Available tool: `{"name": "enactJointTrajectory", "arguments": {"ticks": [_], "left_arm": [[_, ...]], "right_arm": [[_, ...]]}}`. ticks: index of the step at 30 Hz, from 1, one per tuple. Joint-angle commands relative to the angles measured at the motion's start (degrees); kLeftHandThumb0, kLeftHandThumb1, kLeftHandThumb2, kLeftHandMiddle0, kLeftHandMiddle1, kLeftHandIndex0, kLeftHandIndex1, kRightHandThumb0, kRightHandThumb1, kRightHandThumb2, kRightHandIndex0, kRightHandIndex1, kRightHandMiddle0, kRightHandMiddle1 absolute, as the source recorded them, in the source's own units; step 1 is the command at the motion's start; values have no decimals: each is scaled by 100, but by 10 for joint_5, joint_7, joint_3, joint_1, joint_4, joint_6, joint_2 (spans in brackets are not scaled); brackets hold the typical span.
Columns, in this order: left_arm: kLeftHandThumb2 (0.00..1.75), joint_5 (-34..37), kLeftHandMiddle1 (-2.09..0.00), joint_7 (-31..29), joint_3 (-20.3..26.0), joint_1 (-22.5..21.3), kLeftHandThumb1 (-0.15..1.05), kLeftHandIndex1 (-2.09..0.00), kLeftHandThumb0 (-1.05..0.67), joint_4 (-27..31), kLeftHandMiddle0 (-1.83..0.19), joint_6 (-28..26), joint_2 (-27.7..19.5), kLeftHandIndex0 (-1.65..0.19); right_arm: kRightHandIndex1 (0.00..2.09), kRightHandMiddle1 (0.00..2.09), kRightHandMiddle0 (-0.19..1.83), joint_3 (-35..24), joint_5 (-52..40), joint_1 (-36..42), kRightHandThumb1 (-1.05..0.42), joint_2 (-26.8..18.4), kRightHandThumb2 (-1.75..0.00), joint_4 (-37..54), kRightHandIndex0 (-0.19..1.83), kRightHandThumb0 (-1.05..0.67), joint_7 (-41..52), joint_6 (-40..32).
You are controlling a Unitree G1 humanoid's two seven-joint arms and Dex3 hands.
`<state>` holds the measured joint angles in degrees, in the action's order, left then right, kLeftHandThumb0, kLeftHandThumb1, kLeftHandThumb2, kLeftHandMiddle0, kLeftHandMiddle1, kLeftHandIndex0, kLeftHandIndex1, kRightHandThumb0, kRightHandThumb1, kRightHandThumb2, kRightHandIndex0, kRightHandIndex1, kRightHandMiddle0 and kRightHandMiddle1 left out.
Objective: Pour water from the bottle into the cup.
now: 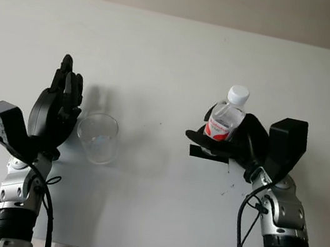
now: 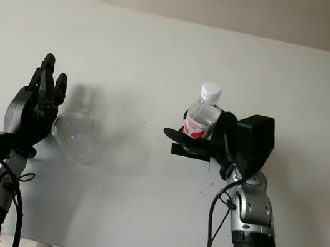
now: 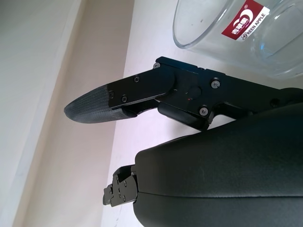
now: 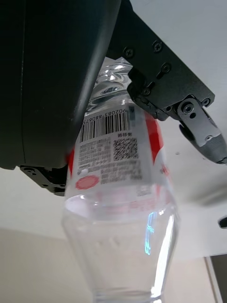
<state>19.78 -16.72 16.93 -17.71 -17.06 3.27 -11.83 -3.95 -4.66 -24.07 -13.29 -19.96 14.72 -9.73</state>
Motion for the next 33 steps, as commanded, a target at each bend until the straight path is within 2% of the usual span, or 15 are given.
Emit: {"name": "enactJointTrajectory", "arguments": {"ticks": [1,2,4,5,7,9,11,16,33], "left_arm": [[65,3,0,-4,2,0,105,0,-79,3,19,1,-4,19],[65,4,0,-6,2,0,105,0,-78,2,19,1,-4,19],[66,4,0,-7,2,-1,105,0,-78,2,19,0,-4,19],[66,4,0,-7,3,-1,105,0,-78,1,19,-1,-4,19],[66,4,0,-8,2,-2,105,0,-78,0,19,-1,-6,19],[66,2,0,-6,2,-4,105,0,-78,0,19,-2,-7,19],[65,3,0,-4,3,-5,105,0,-79,0,19,-5,-6,19],[65,2,0,-7,2,-8,105,0,-79,-4,19,-5,-10,19],[66,5,0,-9,3,-24,105,0,-80,-28,19,4,-7,19]], "right_arm": [[197,200,4,-1,13,19,-99,-3,-6,-64,20,-50,-10,13],[173,178,-4,1,16,15,-96,-6,-5,-84,7,-53,-8,25],[122,133,-11,3,20,9,-94,-13,-5,-122,-5,-58,5,48],[84,101,-10,4,24,6,-93,-16,-5,-141,-2,-60,12,65],[35,57,-5,1,23,4,-90,-17,-5,-173,4,-64,25,96],[17,40,-5,-3,19,4,-89,-15,-5,-200,3,-66,34,128],[9,32,-7,-10,11,6,-89,-10,-5,-217,-2,-69,41,150],[4,22,-12,-22,-11,20,-89,0,-5,-217,-9,-72,58,156],[0,10,-18,-23,-31,69,-88,11,-5,-132,-19,-74,89,155]]}}
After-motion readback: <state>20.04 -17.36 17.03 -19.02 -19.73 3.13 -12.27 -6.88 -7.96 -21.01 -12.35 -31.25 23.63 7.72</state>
